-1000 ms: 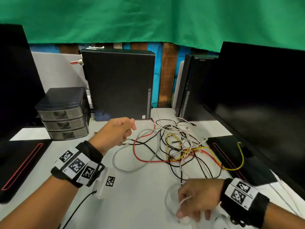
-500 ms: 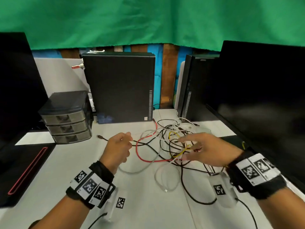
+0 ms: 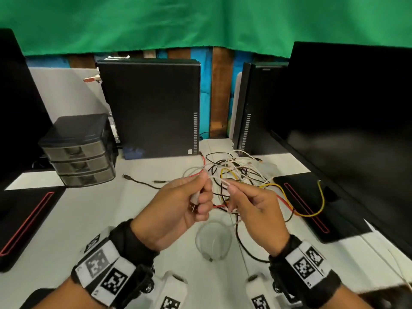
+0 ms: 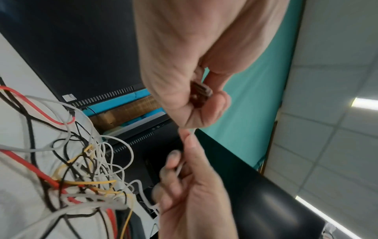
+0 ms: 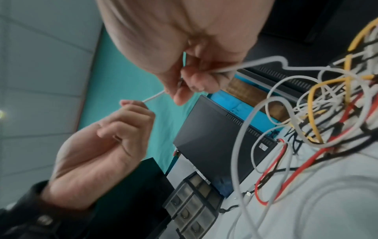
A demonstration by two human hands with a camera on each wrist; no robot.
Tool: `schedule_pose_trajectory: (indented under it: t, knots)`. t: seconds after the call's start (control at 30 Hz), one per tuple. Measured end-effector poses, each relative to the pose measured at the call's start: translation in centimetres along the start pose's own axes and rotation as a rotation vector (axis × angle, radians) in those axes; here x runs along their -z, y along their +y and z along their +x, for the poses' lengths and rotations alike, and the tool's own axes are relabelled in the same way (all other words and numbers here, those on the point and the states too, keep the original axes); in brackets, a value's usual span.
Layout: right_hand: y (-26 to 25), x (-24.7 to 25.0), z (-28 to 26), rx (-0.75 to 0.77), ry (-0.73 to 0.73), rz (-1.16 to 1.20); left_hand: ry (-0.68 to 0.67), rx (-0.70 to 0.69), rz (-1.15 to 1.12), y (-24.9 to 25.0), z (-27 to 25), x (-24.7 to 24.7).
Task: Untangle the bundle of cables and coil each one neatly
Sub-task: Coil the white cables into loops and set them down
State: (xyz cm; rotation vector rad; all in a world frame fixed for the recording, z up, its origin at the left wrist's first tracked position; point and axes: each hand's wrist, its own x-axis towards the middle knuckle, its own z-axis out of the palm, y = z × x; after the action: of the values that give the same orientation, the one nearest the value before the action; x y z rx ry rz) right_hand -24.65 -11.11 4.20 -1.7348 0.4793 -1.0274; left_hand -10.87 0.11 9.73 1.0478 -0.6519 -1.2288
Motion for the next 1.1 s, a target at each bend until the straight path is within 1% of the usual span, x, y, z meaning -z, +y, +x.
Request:
schedule_pose_trajectory:
  t: [0.03,0.07,0.13,0.2,0.27,0.33,0.4,0.47,0.53,0.57,0.67,0.73,0.77,0.83,0.87,0.9,0.93,0.97,1.0,1.07,1.1]
  knots:
    - [0.2,-0.2,0.0,-0.002,-0.009,-0.028,-0.012,-0.048,-0.027,0.3,0.0,0.0]
    - [0.4,-0.5,-0.2,0.004,-0.050,-0.092,-0.012,-0.101,-0.043,0.5,0.1,0.0]
    - [1.2,-1.4,-1.0,0.026,-0.219,-0.270,0.023,-0.217,-0.046,0.6,0.5,0.6]
    - [1.3,-2.3,-2.2,0.061,-0.405,-0.436,0.072,-0.317,0.020,0.6,1.0,1.5]
    - [0.2,-2.7,-3.0,0.137,-0.523,-0.545,0.101,-0.355,0.102,0.4,1.5,2.4]
    - [-1.5,-2.7,-3.0,0.208,-0.575,-0.570,0.098,-0.362,0.207,-0.1,1.7,3.0]
    - [-3.4,-2.0,-2.6,0.247,-0.557,-0.521,0.079,-0.373,0.408,-0.7,1.9,3.3]
    - [-4.4,-0.8,-2.0,0.241,-0.486,-0.464,-0.005,-0.351,0.593,-1.2,1.8,3.3]
    - [-5.1,0.4,-1.2,0.215,-0.418,-0.417,-0.071,-0.340,0.698,-1.3,1.5,3.1]
    - [-5.3,0.9,-0.8,0.216,-0.386,-0.391,-0.097,-0.334,0.710,-1.3,1.3,2.9]
    - [-4.7,1.3,0.2,0.192,-0.238,-0.298,-0.210,-0.258,0.641,-1.1,0.6,2.1]
    - [-3.5,1.3,0.8,0.151,-0.134,-0.197,-0.266,-0.182,0.506,-0.9,0.3,1.8]
    - [-2.8,1.2,1.0,0.129,-0.093,-0.165,-0.274,-0.161,0.423,-0.7,0.2,1.8]
    - [-1.2,0.6,1.0,0.054,-0.070,-0.146,-0.261,-0.173,0.273,-0.2,0.1,1.7]
    - [-0.5,0.1,0.7,0.002,-0.099,-0.142,-0.244,-0.193,0.200,0.0,0.1,1.7]
    - [0.2,-0.6,0.1,-0.042,-0.159,-0.161,-0.215,-0.208,0.121,0.2,0.1,1.6]
    - [0.8,-1.4,-0.7,-0.060,-0.245,-0.202,-0.176,-0.220,0.062,0.2,0.2,1.7]
    - [1.0,-2.1,-1.5,-0.061,-0.343,-0.257,-0.140,-0.235,0.052,0.2,0.5,1.9]
    - [0.8,-2.6,-2.2,-0.057,-0.437,-0.307,-0.097,-0.265,0.116,0.1,0.8,2.3]
    - [-0.4,-2.6,-2.8,-0.030,-0.574,-0.382,0.017,-0.377,0.407,-0.1,1.6,3.4]
    - [-1.3,-2.2,-2.7,-0.020,-0.609,-0.387,0.057,-0.424,0.554,-0.2,1.8,4.0]
